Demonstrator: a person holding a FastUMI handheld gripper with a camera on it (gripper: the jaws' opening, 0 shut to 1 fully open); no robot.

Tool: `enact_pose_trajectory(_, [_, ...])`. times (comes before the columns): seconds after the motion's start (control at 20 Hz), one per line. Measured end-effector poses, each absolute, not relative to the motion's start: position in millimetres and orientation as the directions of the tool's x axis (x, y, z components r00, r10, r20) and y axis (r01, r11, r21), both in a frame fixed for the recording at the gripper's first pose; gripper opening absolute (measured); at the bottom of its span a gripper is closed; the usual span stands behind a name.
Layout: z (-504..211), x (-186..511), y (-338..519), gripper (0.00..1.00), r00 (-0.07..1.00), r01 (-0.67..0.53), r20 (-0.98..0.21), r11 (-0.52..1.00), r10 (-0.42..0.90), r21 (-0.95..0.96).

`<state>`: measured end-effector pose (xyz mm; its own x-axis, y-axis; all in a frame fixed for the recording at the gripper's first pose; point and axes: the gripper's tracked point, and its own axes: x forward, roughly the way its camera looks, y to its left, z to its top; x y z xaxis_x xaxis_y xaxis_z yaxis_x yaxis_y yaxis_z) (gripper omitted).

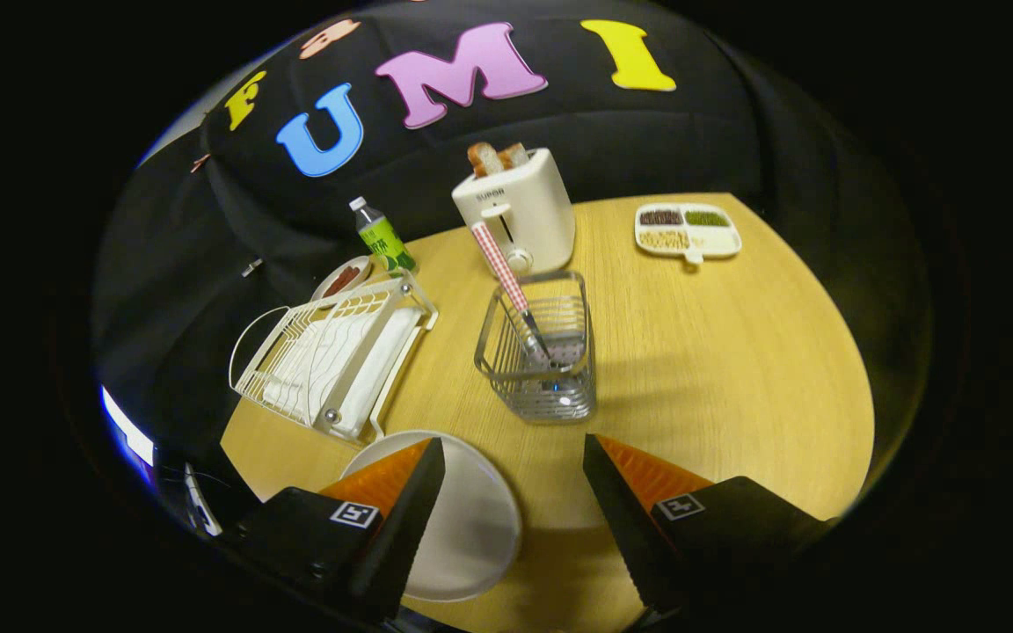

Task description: Take the plate from the dish rack, then take the spoon from the basket and place it into the plate.

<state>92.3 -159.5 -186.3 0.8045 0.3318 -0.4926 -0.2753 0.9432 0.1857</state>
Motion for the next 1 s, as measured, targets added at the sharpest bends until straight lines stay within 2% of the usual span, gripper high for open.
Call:
enact_pose_trajectory(0.2, [-141, 119, -147, 0.98, 0.853, -0.344, -0.386, 0.935, 0.35, 0.086])
enact_pose_trajectory(0.45, [-124, 172, -129, 0.98, 0.857, -0.371, -0.363, 0.927, 0.365, 0.056])
enact_pose_trajectory(0.75, [-133, 223, -117, 0.98, 0.854, -0.393, -0.384, 0.919, 0.352, -0.032])
enact_pose_trajectory(1.0, [-159, 249, -103, 0.96, 0.82, -0.411, -0.45, 0.911, 0.353, -0.033])
